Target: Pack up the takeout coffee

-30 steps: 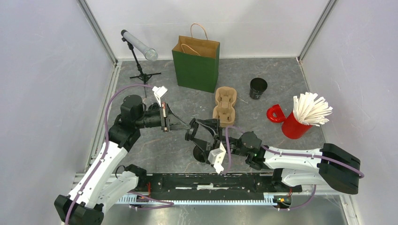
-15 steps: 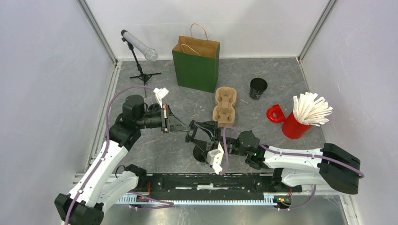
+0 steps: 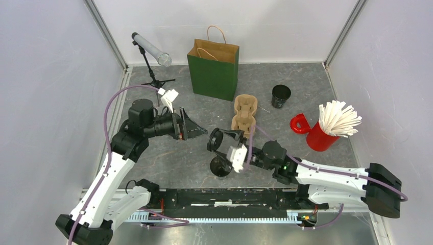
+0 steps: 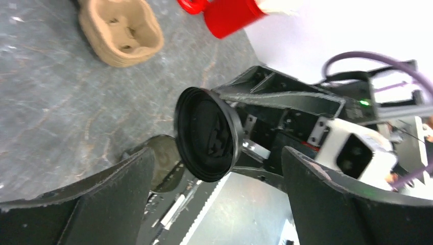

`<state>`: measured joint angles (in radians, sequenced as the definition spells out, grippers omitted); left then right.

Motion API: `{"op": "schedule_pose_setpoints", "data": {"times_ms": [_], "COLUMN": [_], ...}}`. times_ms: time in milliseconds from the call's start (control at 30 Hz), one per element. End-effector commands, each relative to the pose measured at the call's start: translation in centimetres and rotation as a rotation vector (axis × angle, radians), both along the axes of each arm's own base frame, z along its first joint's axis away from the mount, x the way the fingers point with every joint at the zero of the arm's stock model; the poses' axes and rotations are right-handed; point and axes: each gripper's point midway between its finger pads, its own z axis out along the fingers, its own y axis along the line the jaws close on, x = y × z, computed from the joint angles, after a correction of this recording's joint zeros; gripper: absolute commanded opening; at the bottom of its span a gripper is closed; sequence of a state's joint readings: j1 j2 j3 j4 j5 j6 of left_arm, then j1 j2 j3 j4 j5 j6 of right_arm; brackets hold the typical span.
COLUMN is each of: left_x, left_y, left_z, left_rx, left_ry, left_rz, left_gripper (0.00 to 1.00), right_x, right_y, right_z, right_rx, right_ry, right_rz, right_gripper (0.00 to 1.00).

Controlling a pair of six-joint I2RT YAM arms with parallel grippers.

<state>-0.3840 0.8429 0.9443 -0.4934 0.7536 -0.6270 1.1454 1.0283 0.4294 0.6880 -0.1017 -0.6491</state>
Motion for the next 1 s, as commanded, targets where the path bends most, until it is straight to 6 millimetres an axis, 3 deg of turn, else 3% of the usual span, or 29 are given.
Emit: {"op": "schedule_pose_setpoints", "data": {"times_ms": [0, 200, 400, 700, 967], "left_x": [2.5, 2.7, 2.2, 1.0, 0.2], "left_y": [2.1, 3.5, 3.9, 2.2, 1.5], "left_z": [-1.2, -3.5, -5.9, -8.1, -10.0], "left_rx": [0.150, 0.212, 0.230, 0.102, 0.038], "left_ry": [-0.101, -0.095, -0.044, 0.046, 0.105], "left_rz": [0.146, 0.218, 0.239, 0.186, 0.156], "left_gripper": [1.00, 1.00, 1.00, 0.93, 0.88], "right_x": [2.3, 0.6, -0.5, -1.5, -3.1], "right_y": [-1.2, -3.2, -4.8, -5.0, -3.3], "right_z": [-0.9, -4.5, -4.8, -5.4, -6.1], "right_rx": [-0.071, -0.385, -0.522, -0.593, -0.658], "right_ry": [0.416, 0.709, 0.840, 0.942, 0.968], "right_rz": [-0.235, -0.358, -0.439, -0.488, -0.474], "right_gripper": [0.77, 0.78, 0.76, 0.75, 0.74]}}
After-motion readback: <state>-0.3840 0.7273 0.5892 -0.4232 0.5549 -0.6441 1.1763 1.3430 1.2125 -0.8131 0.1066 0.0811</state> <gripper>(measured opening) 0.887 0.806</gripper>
